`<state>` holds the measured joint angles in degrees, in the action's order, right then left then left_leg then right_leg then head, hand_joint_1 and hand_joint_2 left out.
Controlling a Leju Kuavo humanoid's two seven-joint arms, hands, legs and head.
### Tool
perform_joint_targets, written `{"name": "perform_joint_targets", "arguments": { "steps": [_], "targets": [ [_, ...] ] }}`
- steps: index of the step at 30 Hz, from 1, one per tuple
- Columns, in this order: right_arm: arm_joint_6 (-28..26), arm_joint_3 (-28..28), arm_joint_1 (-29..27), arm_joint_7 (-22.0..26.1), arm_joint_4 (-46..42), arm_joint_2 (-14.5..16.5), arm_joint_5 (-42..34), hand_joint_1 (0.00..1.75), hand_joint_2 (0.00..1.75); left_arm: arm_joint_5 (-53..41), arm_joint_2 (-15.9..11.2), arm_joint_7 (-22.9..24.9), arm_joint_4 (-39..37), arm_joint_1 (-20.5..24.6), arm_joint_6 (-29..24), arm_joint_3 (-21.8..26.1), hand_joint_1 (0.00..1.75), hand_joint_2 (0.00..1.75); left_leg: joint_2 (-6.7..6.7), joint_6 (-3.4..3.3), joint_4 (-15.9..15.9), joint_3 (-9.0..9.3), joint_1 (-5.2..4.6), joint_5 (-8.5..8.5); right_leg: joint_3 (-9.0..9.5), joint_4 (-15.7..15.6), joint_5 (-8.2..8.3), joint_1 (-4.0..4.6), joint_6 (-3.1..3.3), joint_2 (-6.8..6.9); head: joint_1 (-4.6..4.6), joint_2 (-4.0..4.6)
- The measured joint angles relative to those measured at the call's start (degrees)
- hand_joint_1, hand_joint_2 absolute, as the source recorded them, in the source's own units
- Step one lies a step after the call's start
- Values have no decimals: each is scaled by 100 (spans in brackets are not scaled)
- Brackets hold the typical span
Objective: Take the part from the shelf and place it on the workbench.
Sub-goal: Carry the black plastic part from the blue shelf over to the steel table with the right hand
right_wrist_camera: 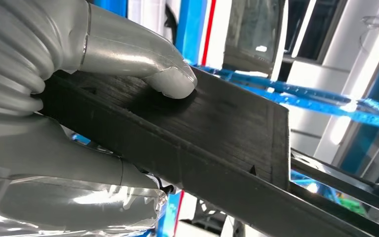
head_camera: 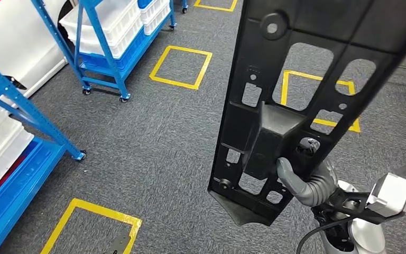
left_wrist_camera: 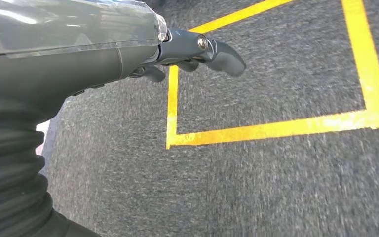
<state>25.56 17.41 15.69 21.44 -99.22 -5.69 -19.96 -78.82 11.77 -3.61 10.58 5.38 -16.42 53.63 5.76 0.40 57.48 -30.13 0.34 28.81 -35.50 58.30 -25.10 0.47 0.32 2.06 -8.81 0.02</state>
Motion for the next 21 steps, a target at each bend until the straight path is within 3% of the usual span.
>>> {"name": "perform_joint_targets", "arguments": {
  "steps": [2, 4, 6, 7, 8, 9, 11, 13, 15, 17, 19, 21],
  "targets": [
    [-5, -1, 15, -4, -8, 2, 3, 175, 175, -6, 3, -2, 0, 8, 1, -1, 0, 175, -192, 47, 210, -65, 19, 153, 39, -58, 23, -34, 73, -110, -1, 0],
    [-10, 1, 29, -8, -14, 14, 4, 175, 175, -9, 3, -3, 0, 0, 3, -2, 0, 175, -463, 68, 871, -380, 32, 480, 62, -79, 31, -49, 119, -222, -2, 0],
    [-13, 1, 12, -16, -14, 21, 8, 175, 175, -9, 1, 0, 0, -14, 4, -2, 0, 175, -538, 83, 1579, -770, 33, 700, 64, -70, 26, -40, 133, -365, -2, 0],
    [-14, 1, 1, -20, -14, 21, 10, 175, 175, -9, 1, 1, 0, -17, 5, -2, 0, 175, -545, 85, 1689, -864, 34, 653, 66, -60, 21, -38, 135, -445, -2, 0],
    [-11, 1, -7, -22, -14, 21, 12, 175, 175, -8, 0, 2, 0, -17, 5, -2, 0, 175, -554, 84, 1560, -845, 36, 491, 68, -45, 14, -40, 131, -526, -2, 0],
    [-8, 1, -11, -22, -15, 21, 13, 175, 175, -7, -1, 3, 0, -14, 5, -2, 0, 175, -595, 80, 1236, -731, 42, 253, 70, -22, 3, -47, 120, -606, -2, 0],
    [-1, 2, -9, -22, -15, 22, 16, 175, 175, -4, -3, 9, 0, -10, 3, -2, 0, 175, -830, 63, 508, -434, 70, -85, 50, 48, -31, -57, 74, -758, 0, 0],
    [1, 2, -11, -23, -15, 22, 17, 175, 175, -4, -3, 15, 0, -8, 3, -2, 0, 175, -987, 21, 193, -296, 74, -145, 1, 86, -35, -71, 5, -887, 1, 0],
    [2, 1, -28, -22, -19, 19, 19, 175, 175, -4, -4, 17, 0, 1, 3, -2, 0, 175, -892, -53, 149, -278, 58, -163, -35, 73, -10, -92, -67, -990, 0, 0],
    [0, -3, -46, -19, -28, 13, 19, 175, 175, -8, -8, 16, 0, 11, 3, -2, 0, 175, -758, -138, 82, -249, 59, -203, -108, 217, -111, -84, -122, -801, 1, 0],
    [-3, -4, -57, -14, -36, 10, 17, 175, 175, -14, -12, 15, 0, 6, 4, -2, 0, 175, -614, -191, 35, -229, 47, -223, -374, 785, -429, -76, -163, -436, 2, 0],
    [-3, -3, -77, -15, -36, 10, 17, 175, 175, -15, -12, 15, 0, -7, 5, -2, 0, 175, -463, -206, 31, -230, 27, -216, -709, 1459, -706, -100, -195, -276, 2, 0]
  ]
}}
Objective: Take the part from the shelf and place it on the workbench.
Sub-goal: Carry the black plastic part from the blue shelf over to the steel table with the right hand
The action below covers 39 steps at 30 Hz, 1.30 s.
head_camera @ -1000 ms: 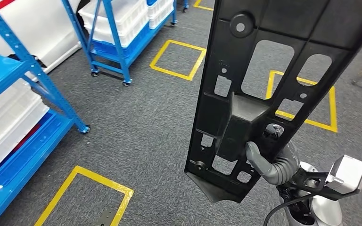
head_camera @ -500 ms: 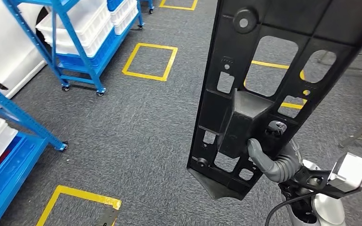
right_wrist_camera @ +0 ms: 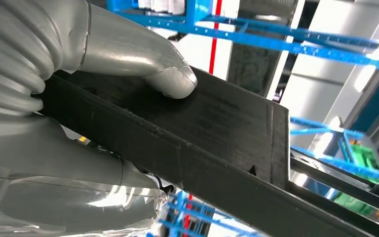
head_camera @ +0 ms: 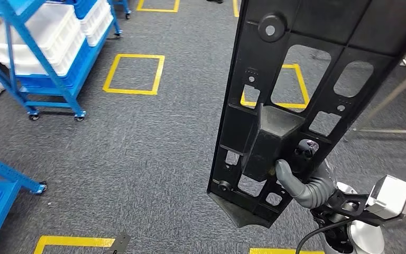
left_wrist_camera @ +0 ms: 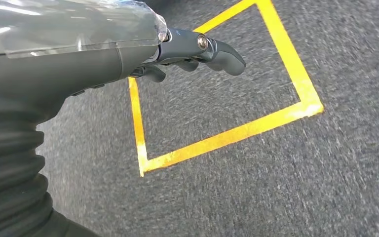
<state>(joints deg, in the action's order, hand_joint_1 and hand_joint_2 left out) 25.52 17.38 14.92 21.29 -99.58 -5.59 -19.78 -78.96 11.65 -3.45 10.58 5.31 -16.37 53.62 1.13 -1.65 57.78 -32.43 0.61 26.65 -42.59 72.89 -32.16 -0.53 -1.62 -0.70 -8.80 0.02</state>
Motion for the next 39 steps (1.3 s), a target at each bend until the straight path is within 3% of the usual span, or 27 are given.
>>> {"name": "perform_joint_targets", "arguments": {
  "steps": [1, 2, 3, 5, 7, 10, 12, 14, 15, 16, 17, 18, 20, 22, 24, 25, 27, 29, 31, 32, 34, 36, 38, 39],
  "targets": [
    [1, 0, -12, -1, 0, 0, 0, 175, 175, 2, 0, 1, 0, -2, 0, 0, 0, 175, 76, -2, 1, 1, -5, 8, -64, 125, -2, -12, -7, 28, -1, 0],
    [2, 0, -20, -3, 0, -3, 0, 175, 175, 4, 0, 2, 0, 1, 0, 0, 0, 175, 148, 1, 1, 6, -8, 17, -18, 38, 95, -20, -6, 52, -1, 0],
    [3, -1, -22, -3, -1, -5, 0, 175, 175, 6, 2, 5, 0, 6, -1, 0, 0, 175, 216, 9, 1, 18, -10, 28, 144, -263, 271, -19, 5, 96, -1, 0],
    [7, -1, -10, -4, -8, -9, 1, 175, 175, 8, 9, 12, 0, 15, -4, 0, 0, 175, 333, 43, 2, 51, -24, 57, 579, -1064, 576, 33, 58, 324, -1, 0],
    [8, -1, 5, -3, -19, -9, -1, 175, 175, 8, 18, 17, 0, 23, -7, 0, 0, 175, 433, 98, 3, 76, -39, 88, 779, -1458, 655, 103, 122, 453, -1, 0],
    [13, -3, 3, -9, -38, -10, -3, 175, 175, -7, 38, 24, 0, 48, -7, -2, 0, 175, 538, 189, -6, 135, -35, 139, 803, -1531, 670, 114, 206, 274, -1, 0],
    [19, -5, 15, -10, -57, -14, -9, 175, 175, -25, 46, 29, 0, 69, -6, -9, 0, 175, 313, 236, 279, 45, -18, 336, 865, -1610, 706, 75, 272, 153, -2, 0],
    [22, -7, 15, -8, -67, -15, -16, 175, 175, -39, 46, 35, 0, 63, -5, -26, 0, 175, 11, 253, 1016, -310, -1, 694, 888, -1624, 710, 59, 316, 28, -2, 0],
    [22, -7, 1, -8, -68, -15, -17, 175, 175, -46, 46, 42, 0, 54, -4, -34, 0, 175, -53, 261, 1392, -509, 2, 826, 885, -1614, 705, 62, 327, -46, -3, 0],
    [24, -7, -15, -10, -68, -16, -16, 175, 175, -56, 46, 49, 0, 46, -4, -40, 0, 175, -76, 267, 1611, -642, 3, 853, 883, -1600, 698, 64, 330, -131, -3, 0],
    [26, -7, -28, -11, -70, -19, -16, 175, 175, -65, 46, 56, 0, 41, -4, -44, 0, 175, -85, 270, 1600, -670, 6, 755, 883, -1581, 687, 62, 325, -220, -3, 0],
    [28, -7, -35, -11, -72, -20, -15, 175, 175, -74, 46, 64, 0, 42, -5, -47, 0, 175, -104, 269, 1366, -589, 11, 555, 887, -1557, 672, 57, 312, -309, -3, 0],
    [31, -7, -38, -10, -77, -20, -16, 175, 175, -81, 46, 80, 0, 49, -6, -54, 0, 175, -317, 268, 600, -275, 36, 149, 878, -1486, 624, 46, 265, -468, -3, 0],
    [32, -7, -37, -11, -84, -20, -16, 175, 175, -80, 46, 99, 0, 54, -10, -59, 0, 175, -530, 244, 180, -90, 52, 38, 822, -1419, 598, 28, 205, -601, -2, 0],
    [33, -11, -47, -13, -91, -23, -16, 175, 175, -77, 46, 113, 0, 59, -18, -68, 0, 175, -495, 180, 134, -63, 35, 56, 770, -1418, 618, 1, 130, -726, -2, 0],
    [34, -17, -57, -12, -93, -28, -16, 175, 175, -77, 45, 115, 0, 64, -21, -73, 0, 175, -429, 138, 103, -51, 29, 40, 759, -1412, 616, -6, 95, -687, -1, 0],
    [36, -29, -50, -9, -102, -39, -17, 175, 175, -77, 43, 111, 0, 72, -26, -83, 0, 175, -293, 53, 25, -11, 28, 6, 658, -1209, 489, 12, 41, -371, 0, 0],
    [38, -36, -38, -7, -107, -42, -17, 175, 175, -77, 42, 105, 0, 62, -26, -89, 0, 175, -145, 6, -11, 11, 15, 4, 344, -586, 178, 15, 3, -35, 0, 0],
    [39, -38, -54, -9, -105, -43, -17, 175, 175, -75, 40, 105, 0, 43, -26, -90, 0, 175, 12, -11, -11, 16, 4, 22, 4, 25, -18, -15, -26, 27, 0, 0],
    [39, -40, -66, -10, -105, -45, -17, 175, 175, -75, 40, 105, 0, 39, -26, -90, 0, 175, 86, -12, -10, 22, 1, 34, -43, 80, 30, -26, -32, 39, 1, 0],
    [40, -45, -78, -13, -105, -52, -17, 175, 175, -75, 40, 105, 0, 40, -26, -90, 0, 175, 208, 0, -9, 51, -3, 63, 147, -336, 343, -29, -21, 85, 1, 0],
    [42, -49, -72, -13, -110, -55, -17, 175, 175, -74, 43, 105, 0, 42, -27, -90, 0, 175, 325, 36, -19, 108, -14, 104, 557, -1113, 629, 20, 29, 249, -1, 0],
    [47, -51, -61, -9, -121, -52, -20, 175, 175, -66, 44, 105, 0, 47, -28, -90, 0, 175, 433, 95, -32, 154, -26, 143, 772, -1524, 711, 80, 96, 326, -1, 0],
    [50, -52, -60, -8, -125, -52, -20, 175, 175, -55, 48, 105, 0, 51, -28, -90, 0, 175, 481, 126, -40, 171, -29, 154, 765, -1529, 715, 96, 126, 274, -1, 0]
  ]
}}
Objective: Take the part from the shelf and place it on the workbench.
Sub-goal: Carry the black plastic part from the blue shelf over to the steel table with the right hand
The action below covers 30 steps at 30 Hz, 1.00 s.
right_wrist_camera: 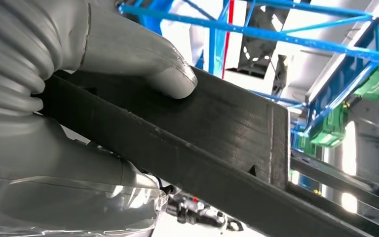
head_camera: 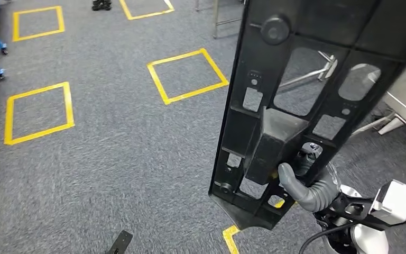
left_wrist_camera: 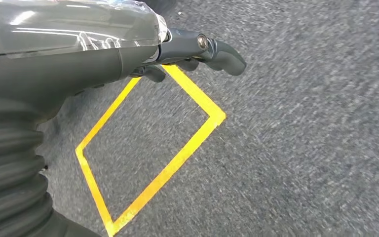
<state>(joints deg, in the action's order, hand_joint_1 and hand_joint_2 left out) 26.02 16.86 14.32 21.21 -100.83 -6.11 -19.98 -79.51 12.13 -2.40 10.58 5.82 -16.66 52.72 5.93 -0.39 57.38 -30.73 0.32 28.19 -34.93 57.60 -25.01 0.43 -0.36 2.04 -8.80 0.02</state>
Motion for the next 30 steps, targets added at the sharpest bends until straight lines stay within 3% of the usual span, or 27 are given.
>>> {"name": "perform_joint_targets", "arguments": {
  "steps": [1, 3, 5, 7, 8, 9, 10, 12, 14, 16, 17, 19, 21, 23, 24, 25, 27, 29, 30],
  "targets": [
    [5, -4, -3, 1, -4, -1, 0, 175, 175, 12, 4, 0, 0, 5, -1, 0, 0, 175, 17, 34, -1, 16, 5, 18, 14, -22, 6, -18, 31, -60, 0, 0],
    [13, -16, 6, 1, -8, 1, 1, 175, 175, 32, 11, -7, 0, 13, -8, 0, 0, 175, -169, 84, 161, -16, 21, 144, 70, -96, 31, -54, 88, -160, -2, 0],
    [18, -24, 30, 3, -9, 15, 1, 175, 175, 41, 10, -16, 0, 0, -16, 1, 0, 175, -462, 108, 776, -295, 39, 470, 107, -131, 38, -74, 132, -255, -2, 0],
    [21, -25, 34, -2, -2, 27, 2, 175, 175, 48, 8, -17, 0, -33, -17, 2, 0, 175, -551, 130, 1517, -691, 44, 742, 107, -115, 28, -76, 149, -384, -2, 0],
    [23, -25, 30, -4, 1, 27, 3, 175, 175, 50, 7, -16, 0, -47, -17, 2, 0, 175, -557, 142, 1676, -802, 48, 731, 107, -102, 20, -78, 145, -459, -3, 0],
    [25, -25, 28, -5, 4, 28, 3, 175, 175, 51, 6, -16, 0, -53, -17, 2, 0, 175, -565, 153, 1598, -802, 57, 596, 107, -80, 8, -86, 132, -540, -3, 0],
    [26, -25, 28, -5, 4, 29, 3, 175, 175, 52, 5, -17, 0, -55, -17, 2, 0, 175, -600, 164, 1305, -698, 74, 370, 107, -48, -14, -97, 110, -621, -3, 0],
    [25, -25, 34, -5, 4, 32, 3, 175, 175, 54, 2, -17, -1, -56, -17, 2, 0, 175, -832, 182, 564, -395, 123, 5, 79, 58, -74, -116, 44, -775, -3, 0],
    [25, -24, 36, -8, 4, 35, 5, 175, 175, 54, 2, -16, -3, -56, -16, 2, 0, 175, -1014, 151, 245, -256, 136, -62, 13, 131, -98, -126, -29, -908, 1, 0],
    [21, -36, 21, -10, 4, 35, 11, 175, 175, 55, 2, -14, -4, -50, -14, 4, 0, 175, -941, 70, 231, -249, 121, -58, -30, 123, -76, -146, -97, -1031, 4, 0],
    [19, -51, 9, -8, 3, 32, 16, 175, 175, 52, 0, -13, -4, -45, -14, 4, 0, 175, -875, 30, 211, -239, 120, -70, -44, 138, -84, -148, -124, -996, 4, 0],
    [16, -78, 2, 0, -4, 24, 28, 175, 175, 41, -1, -14, -4, -41, -13, 4, 0, 175, -730, -46, 164, -217, 127, -90, -191, 428, -254, -130, -168, -690, 5, 0],
    [15, -89, -19, 16, -10, 20, 39, 175, 175, 34, -1, -17, -4, -53, -8, 2, 0, 175, -575, -91, 151, -211, 101, -82, -552, 1133, -594, -120, -201, -336, 5, 0],
    [14, -97, -77, 30, -10, 15, 54, 175, 175, 31, -4, -18, -4, -64, -3, 3, 0, 175, -412, -106, 151, -207, 83, -63, -848, 1683, -755, -125, -214, -240, 5, 0],
    [14, -104, -105, 34, -11, 13, 62, 175, 175, 27, -7, -19, -4, -61, 0, 3, 0, 175, -334, -108, 151, -197, 77, -50, -843, 1662, -674, -123, -207, -223, 6, 0],
    [14, -111, -123, 37, -14, 10, 70, 175, 175, 22, -8, -19, -4, -54, 2, 2, 0, 175, -265, -103, 151, -180, 72, -36, -714, 1415, -504, -115, -187, -188, 6, 0],
    [14, -128, -136, 43, -42, 9, 84, 175, 175, 14, -4, -20, -4, -41, 9, 0, 0, 175, -140, -77, 150, -128, 51, 4, -282, 615, -151, -54, -105, 39, 6, 0],
    [14, -142, -137, 50, -84, 10, 93, 175, 175, 14, 0, -20, -4, -37, 15, -2, 0, 175, -26, -30, 147, -89, 30, 43, -41, 149, -39, 27, -23, 224, 5, 0],
    [15, -146, -139, 55, -97, 10, 97, 175, 175, 15, 1, -20, -4, -36, 17, -2, 0, 175, 39, -3, 140, -72, 22, 58, -29, 103, -60, 55, 2, 219, 5, 0]
  ]
}}
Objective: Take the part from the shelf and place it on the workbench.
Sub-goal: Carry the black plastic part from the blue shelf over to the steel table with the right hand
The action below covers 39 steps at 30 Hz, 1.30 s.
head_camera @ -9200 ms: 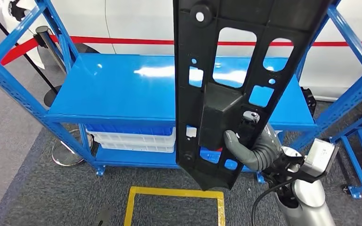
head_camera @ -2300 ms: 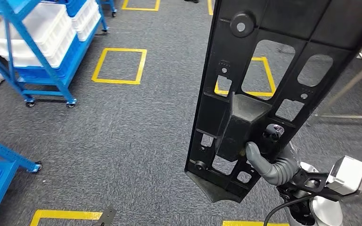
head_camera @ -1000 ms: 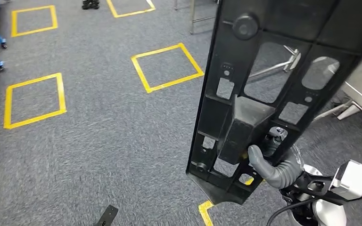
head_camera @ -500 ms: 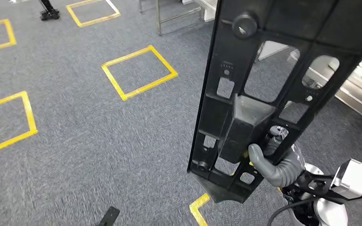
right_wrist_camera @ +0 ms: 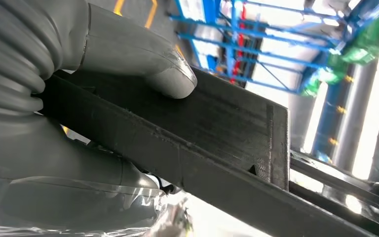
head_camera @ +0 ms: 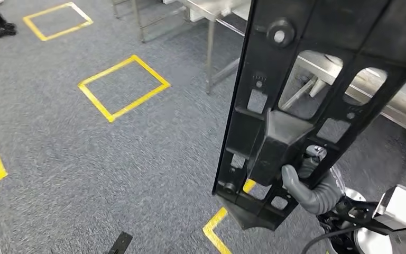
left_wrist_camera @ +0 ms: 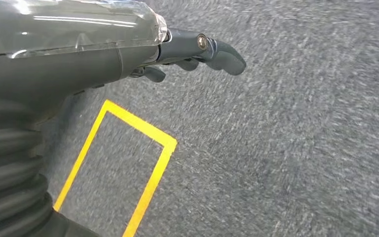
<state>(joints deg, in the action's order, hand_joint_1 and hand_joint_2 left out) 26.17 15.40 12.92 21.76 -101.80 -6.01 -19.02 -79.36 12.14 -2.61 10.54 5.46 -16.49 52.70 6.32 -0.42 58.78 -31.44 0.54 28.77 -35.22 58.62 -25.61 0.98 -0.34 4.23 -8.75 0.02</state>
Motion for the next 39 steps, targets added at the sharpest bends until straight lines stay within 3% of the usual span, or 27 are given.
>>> {"name": "perform_joint_targets", "arguments": {
  "steps": [2, 4, 6, 7, 8, 9, 11, 13, 15, 17, 19, 21, 23, 24, 25, 26, 28, 30, 32, 34, 35, 37, 38, 39],
  "targets": [
    [1, -7, -12, -1, -15, 1, 10, 175, 175, 7, 3, 1, 0, 13, 1, 0, 0, 175, 54, 58, -10, 51, 1, 35, 18, -47, 21, -15, 48, -151, -1, 0],
    [3, -16, -4, -4, -29, 5, 19, 175, 175, 14, 3, 0, 1, 20, -5, 0, 0, 175, -203, 103, 216, -7, 10, 195, 80, -128, 56, -68, 105, -286, -2, 0],
    [7, -19, 6, -5, -38, 28, 23, 175, 175, 18, 0, 1, 1, -1, -11, 0, 0, 175, -522, 121, 872, -324, 22, 514, 110, -154, 65, -100, 146, -415, -2, 0],
    [8, -19, 3, -8, -35, 40, 25, 175, 175, 20, -2, 2, 0, -18, -12, 1, 0, 175, -577, 132, 1237, -525, 25, 642, 109, -149, 63, -101, 156, -493, -3, 0],
    [11, -19, -3, -12, -32, 49, 27, 175, 175, 22, -4, 3, 0, -33, -13, 1, 0, 175, -596, 143, 1478, -682, 25, 676, 111, -142, 58, -101, 155, -582, -3, 0],
    [14, -19, -6, -14, -29, 51, 30, 175, 175, 23, -6, 3, 1, -42, -13, 2, 0, 175, -602, 151, 1519, -749, 26, 594, 113, -129, 50, -105, 148, -672, -3, 0],
    [17, -19, -9, -15, -25, 52, 33, 175, 175, 23, -9, 3, 1, -44, -13, 2, 0, 175, -663, 157, 979, -584, 40, 156, 120, -81, 16, -119, 117, -841, -4, 0],
    [21, -19, -6, -15, -25, 53, 33, 175, 175, 26, -10, 3, 1, -39, -13, 2, 0, 175, -933, 143, 323, -327, 74, -130, 85, -4, -29, -127, 61, -986, -3, 0],
    [33, -19, -7, -16, -25, 54, 36, 175, 175, 31, -10, 2, 0, -37, -16, 2, 0, 175, -1087, 86, 113, -242, 72, -139, 25, 34, -38, -143, -14, -1109, -2, 0],
    [44, -27, -18, -16, -25, 52, 38, 175, 175, 36, -9, -2, 0, -33, -23, 4, 0, 175, -965, -2, 74, -222, 58, -163, 0, 19, -22, -167, -87, -1186, -1, 0],
    [45, -40, -12, -13, -25, 50, 35, 175, 175, 36, -8, -9, 1, -25, -29, 6, 0, 175, -832, -78, 17, -186, 73, -188, -81, 186, -127, -151, -145, -944, 1, 0],
    [45, -44, -2, -11, -25, 52, 33, 175, 175, 33, -8, -14, 1, -27, -30, 5, 0, 175, -691, -123, -13, -164, 72, -184, -368, 761, -429, -140, -192, -584, 0, 0],
    [45, -43, -12, -16, -24, 56, 31, 175, 175, 32, -8, -15, 0, -39, -30, 5, 0, 175, -534, -136, -13, -157, 64, -160, -734, 1431, -672, -166, -225, -467, -1, 0],
    [44, -43, -18, -19, -23, 57, 31, 175, 175, 33, -9, -15, 0, -41, -30, 6, 0, 175, -457, -132, -13, -147, 62, -145, -803, 1539, -652, -176, -231, -448, -1, 0],
    [44, -43, -20, -21, -23, 57, 31, 175, 175, 33, -9, -15, 0, -42, -30, 7, 0, 175, -380, -125, -13, -128, 62, -126, -751, 1421, -523, -179, -225, -426, 0, 0],
    [44, -43, -19, -22, -23, 57, 31, 175, 175, 34, -8, -15, 0, -40, -30, 7, 0, 175, -315, -113, -13, -97, 60, -105, -572, 1078, -315, -172, -204, -376, 1, 0],
    [48, -43, -5, -24, -23, 58, 31, 175, 175, 37, -3, -15, 0, -36, -31, 7, 0, 175, -204, -70, -14, -31, 46, -55, -157, 292, -1, -107, -128, -114, 0, 0],
    [53, -43, 8, -22, -23, 62, 28, 175, 175, 41, 1, -15, 0, -33, -32, 7, 0, 175, -103, -14, -24, 12, 24, -17, -1, -26, 55, -36, -62, 28, 0, 0],
    [61, -45, 8, -21, -25, 62, 26, 175, 175, 42, 5, -15, 1, -28, -32, 7, 0, 175, 10, 43, -59, 59, 9, 11, 5, -59, 59, -31, -16, -107, -1, 0],
    [71, -49, 8, -18, -23, 58, 24, 175, 175, 40, 8, -21, 1, -22, -35, 6, 0, 175, -134, 92, 53, 53, 15, 118, 64, -143, 85, -73, 44, -241, -3, 0],
    [76, -50, 9, -16, -21, 59, 23, 175, 175, 41, 8, -25, 1, -20, -37, 6, 0, 175, -287, 109, 280, -43, 20, 250, 98, -180, 97, -98, 77, -306, -4, 0],
    [82, -49, 7, -18, -6, 65, 22, 175, 175, 45, 5, -30, 0, -33, -42, 6, 0, 175, -554, 123, 1028, -420, 33, 584, 118, -189, 89, -113, 122, -442, -4, 0],
    [85, -49, -1, -20, 4, 67, 23, 175, 175, 48, 3, -30, 0, -44, -43, 7, 0, 175, -590, 132, 1366, -619, 33, 679, 121, -182, 80, -114, 129, -528, -3, 0],
    [88, -49, -8, -22, 14, 67, 23, 175, 175, 50, 1, -30, 0, -54, -43, 7, 0, 175, -601, 139, 1535, -745, 34, 668, 124, -171, 71, -115, 128, -617, -3, 0]
  ]
}}
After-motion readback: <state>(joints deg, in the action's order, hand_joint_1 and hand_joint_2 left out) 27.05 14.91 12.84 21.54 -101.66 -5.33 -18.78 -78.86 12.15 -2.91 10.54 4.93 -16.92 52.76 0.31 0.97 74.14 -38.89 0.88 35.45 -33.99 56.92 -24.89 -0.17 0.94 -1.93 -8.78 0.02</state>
